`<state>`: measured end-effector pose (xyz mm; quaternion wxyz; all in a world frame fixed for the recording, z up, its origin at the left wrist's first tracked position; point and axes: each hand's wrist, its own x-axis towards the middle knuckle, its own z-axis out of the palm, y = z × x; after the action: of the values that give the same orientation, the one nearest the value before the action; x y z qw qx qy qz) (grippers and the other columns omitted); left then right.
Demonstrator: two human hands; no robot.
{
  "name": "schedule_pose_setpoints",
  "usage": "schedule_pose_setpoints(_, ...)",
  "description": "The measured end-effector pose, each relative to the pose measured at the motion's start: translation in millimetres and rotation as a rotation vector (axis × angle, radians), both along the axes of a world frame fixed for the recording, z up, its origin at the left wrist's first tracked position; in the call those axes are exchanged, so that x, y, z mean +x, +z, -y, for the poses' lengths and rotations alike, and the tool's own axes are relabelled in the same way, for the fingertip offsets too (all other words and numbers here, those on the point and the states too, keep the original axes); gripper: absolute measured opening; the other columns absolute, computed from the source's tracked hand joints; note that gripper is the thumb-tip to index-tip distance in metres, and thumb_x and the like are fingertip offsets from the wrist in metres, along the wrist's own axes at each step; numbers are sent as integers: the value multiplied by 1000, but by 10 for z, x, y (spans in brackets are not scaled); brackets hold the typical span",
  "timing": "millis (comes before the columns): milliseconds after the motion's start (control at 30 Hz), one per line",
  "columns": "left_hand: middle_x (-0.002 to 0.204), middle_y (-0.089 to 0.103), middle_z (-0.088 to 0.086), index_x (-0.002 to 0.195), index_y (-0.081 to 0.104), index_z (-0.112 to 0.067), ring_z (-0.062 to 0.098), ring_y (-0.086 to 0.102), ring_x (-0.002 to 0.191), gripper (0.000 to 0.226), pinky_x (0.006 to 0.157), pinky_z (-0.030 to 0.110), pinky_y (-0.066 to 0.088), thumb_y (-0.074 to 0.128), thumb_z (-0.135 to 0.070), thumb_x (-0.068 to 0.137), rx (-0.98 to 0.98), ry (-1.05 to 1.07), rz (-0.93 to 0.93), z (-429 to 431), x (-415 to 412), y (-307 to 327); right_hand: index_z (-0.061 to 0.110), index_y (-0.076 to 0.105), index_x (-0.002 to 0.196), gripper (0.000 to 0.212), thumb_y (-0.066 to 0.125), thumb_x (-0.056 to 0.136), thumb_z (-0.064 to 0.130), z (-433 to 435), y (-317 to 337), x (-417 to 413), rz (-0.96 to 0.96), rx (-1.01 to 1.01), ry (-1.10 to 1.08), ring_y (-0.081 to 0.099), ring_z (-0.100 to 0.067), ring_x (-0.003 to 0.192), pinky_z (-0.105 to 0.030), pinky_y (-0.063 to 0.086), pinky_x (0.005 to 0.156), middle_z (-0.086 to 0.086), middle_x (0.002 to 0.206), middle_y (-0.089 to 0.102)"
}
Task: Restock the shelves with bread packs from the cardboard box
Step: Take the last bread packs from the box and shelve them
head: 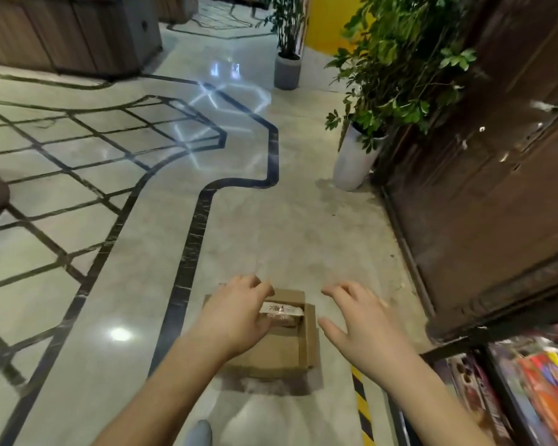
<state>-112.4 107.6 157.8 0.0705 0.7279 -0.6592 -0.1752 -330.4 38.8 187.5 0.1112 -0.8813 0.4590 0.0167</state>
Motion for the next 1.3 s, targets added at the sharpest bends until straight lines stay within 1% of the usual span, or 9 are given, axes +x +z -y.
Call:
schedule_pose_setpoints(133, 136, 54, -2, 134, 56, -27, 21, 48, 127, 42, 104, 38, 45, 58, -44, 94, 36, -2, -29, 112, 500, -361, 35, 41, 147, 50, 49, 100, 49, 123, -314, 460, -48, 30, -41, 44, -13, 135, -33, 39, 111, 12, 148, 43)
schedule_pose_setpoints(333, 137, 50, 0, 129, 54, -24, 23, 48, 126, 42, 99, 37, 45, 62, -45, 93, 161, -31, -11, 438, 893, -919, 30, 51, 141, 45, 57, 98, 43, 325, -828, 780, -83, 81, -104, 49, -15, 130, -33, 39, 103, 8, 141, 49)
schedule_pose_setpoints(667, 149, 46, -1, 144, 47, -24, 21, 52, 126, 59, 99, 34, 50, 66, -42, 92, 198, -14, -70, 988, 732, -1915, 26, 54, 140, 46, 62, 96, 35, 845, -1839, 422, -54, 196, -162, 52, -19, 128, -36, 42, 102, 4, 137, 53)
schedule_pose_setpoints(733, 151, 45, 0, 147, 44, -23, 21, 54, 125, 63, 99, 35, 52, 66, -44, 91, 228, 6, -69, 1104, 658, -2197, 26, 53, 143, 48, 61, 96, 35, 1016, -2096, 365, -49, 216, -159, 51, -19, 129, -37, 42, 105, 4, 139, 52)
schedule_pose_setpoints(900, 154, 42, 0, 149, 43, -25, 20, 46, 136, 66, 106, 39, 50, 69, -41, 91, 246, 17, -101, 1352, 568, -2991, 26, 51, 145, 48, 57, 98, 38, 1409, -2906, 256, -46, 241, -135, 51, -19, 130, -39, 44, 107, 2, 140, 52)
schedule_pose_setpoints(1033, 155, 40, 2, 150, 42, -24, 22, 43, 139, 64, 111, 40, 45, 66, -42, 93, 283, 41, -98, 1589, 633, -3747, 25, 50, 143, 47, 57, 97, 34, 1682, -3654, 258, -106, 282, -128, 48, -19, 131, -37, 38, 108, 2, 142, 49)
schedule_pose_setpoints(1167, 152, 43, 2, 150, 40, -25, 23, 47, 135, 65, 107, 40, 49, 66, -43, 93, 311, 49, -93, 1811, 680, -4451, 13, 66, 125, 47, 78, 79, 19, 1853, -4423, 289, -139, 290, -115, 65, -34, 108, -45, 52, 89, -11, 121, 64)
schedule_pose_setpoints(1200, 151, 43, 2, 149, 41, -25, 24, 47, 134, 65, 105, 40, 50, 66, -43, 93, 317, 57, -96, 1859, 695, -4599, 12, 67, 124, 48, 79, 78, 18, 1902, -4586, 309, -140, 279, -103, 66, -35, 106, -46, 53, 88, -12, 120, 65)
schedule_pose_setpoints(1300, 149, 43, 2, 148, 42, -26, 25, 47, 133, 64, 103, 43, 51, 67, -43, 92, 331, 65, -100, 1951, 746, -4995, 17, 61, 135, 48, 70, 88, 25, 2068, -4968, 408, -182, 261, -73, 59, -32, 119, -44, 46, 99, -8, 132, 59)
